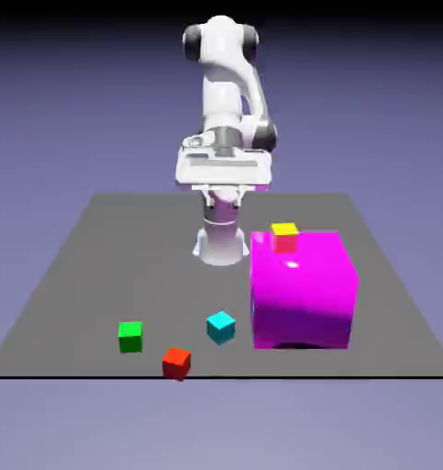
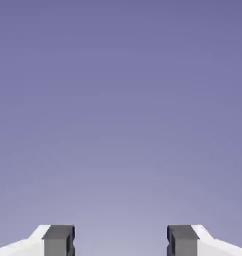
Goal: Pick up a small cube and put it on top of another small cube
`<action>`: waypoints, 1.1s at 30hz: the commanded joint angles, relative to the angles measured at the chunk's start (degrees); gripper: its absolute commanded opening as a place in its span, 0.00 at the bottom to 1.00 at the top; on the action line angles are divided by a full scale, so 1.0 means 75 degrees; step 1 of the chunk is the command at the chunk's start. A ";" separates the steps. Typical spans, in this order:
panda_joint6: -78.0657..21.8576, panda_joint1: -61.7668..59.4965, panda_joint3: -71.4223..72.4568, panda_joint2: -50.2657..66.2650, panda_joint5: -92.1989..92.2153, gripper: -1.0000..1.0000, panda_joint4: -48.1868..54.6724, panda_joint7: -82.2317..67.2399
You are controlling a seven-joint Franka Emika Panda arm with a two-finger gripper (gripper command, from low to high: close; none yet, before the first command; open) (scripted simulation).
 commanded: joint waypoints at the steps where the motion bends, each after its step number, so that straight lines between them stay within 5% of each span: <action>1: -0.0187 -0.0179 0.0142 0.0277 0.0079 0.50 0.0098 0.0245; 20: -0.3716 -0.3553 0.2828 0.5506 0.1566 0.50 0.1938 0.4869; 27: -0.2238 -0.3100 0.2459 0.7008 0.1211 0.50 0.1955 0.5067; 28: -0.2238 -0.3100 0.2459 0.7008 0.1211 0.00 0.1955 0.5067; 33: -0.3327 -0.3433 0.2731 0.5902 0.1473 0.00 0.1942 0.4922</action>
